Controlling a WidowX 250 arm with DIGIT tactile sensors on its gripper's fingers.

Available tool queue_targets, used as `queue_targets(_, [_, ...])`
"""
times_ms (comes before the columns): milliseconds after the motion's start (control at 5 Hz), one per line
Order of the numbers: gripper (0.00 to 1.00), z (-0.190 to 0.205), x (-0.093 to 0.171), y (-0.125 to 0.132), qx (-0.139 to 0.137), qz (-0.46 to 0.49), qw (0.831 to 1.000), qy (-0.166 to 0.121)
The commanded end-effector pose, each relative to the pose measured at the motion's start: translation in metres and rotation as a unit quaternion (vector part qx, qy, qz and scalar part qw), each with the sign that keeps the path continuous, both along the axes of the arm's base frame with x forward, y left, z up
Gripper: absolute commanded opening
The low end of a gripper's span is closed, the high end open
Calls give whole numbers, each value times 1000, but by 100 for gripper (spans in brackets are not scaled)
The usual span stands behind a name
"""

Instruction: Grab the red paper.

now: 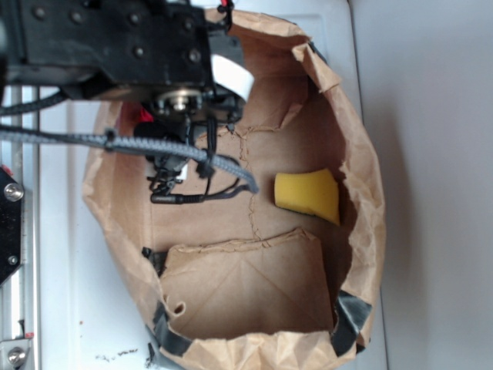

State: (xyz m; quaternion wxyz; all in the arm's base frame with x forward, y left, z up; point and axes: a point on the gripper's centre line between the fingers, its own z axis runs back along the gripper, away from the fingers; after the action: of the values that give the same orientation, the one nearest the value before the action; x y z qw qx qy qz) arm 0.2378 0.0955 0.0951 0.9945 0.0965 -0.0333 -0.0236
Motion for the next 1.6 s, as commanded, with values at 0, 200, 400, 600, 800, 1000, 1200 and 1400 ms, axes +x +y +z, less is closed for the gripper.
queue_targets(0, [100, 16, 5, 22, 34, 6, 999, -33])
queue_targets(200, [100, 3, 2, 27, 57, -1, 998, -38])
queue_targets(400, [100, -9, 0, 27, 71, -8, 997, -37])
queue_targets(600, [100, -18, -1, 25, 80, -13, 996, -37])
queue_targets(800, [100, -25, 3, 21, 83, -7, 996, -43])
queue_targets(1000, [100, -29, 10, 15, 80, 1, 996, -50])
queue_targets(1200, [100, -33, 17, 11, 82, 10, 995, -54])
queue_targets(1400, [6, -34, 20, 12, 82, 24, 995, -57])
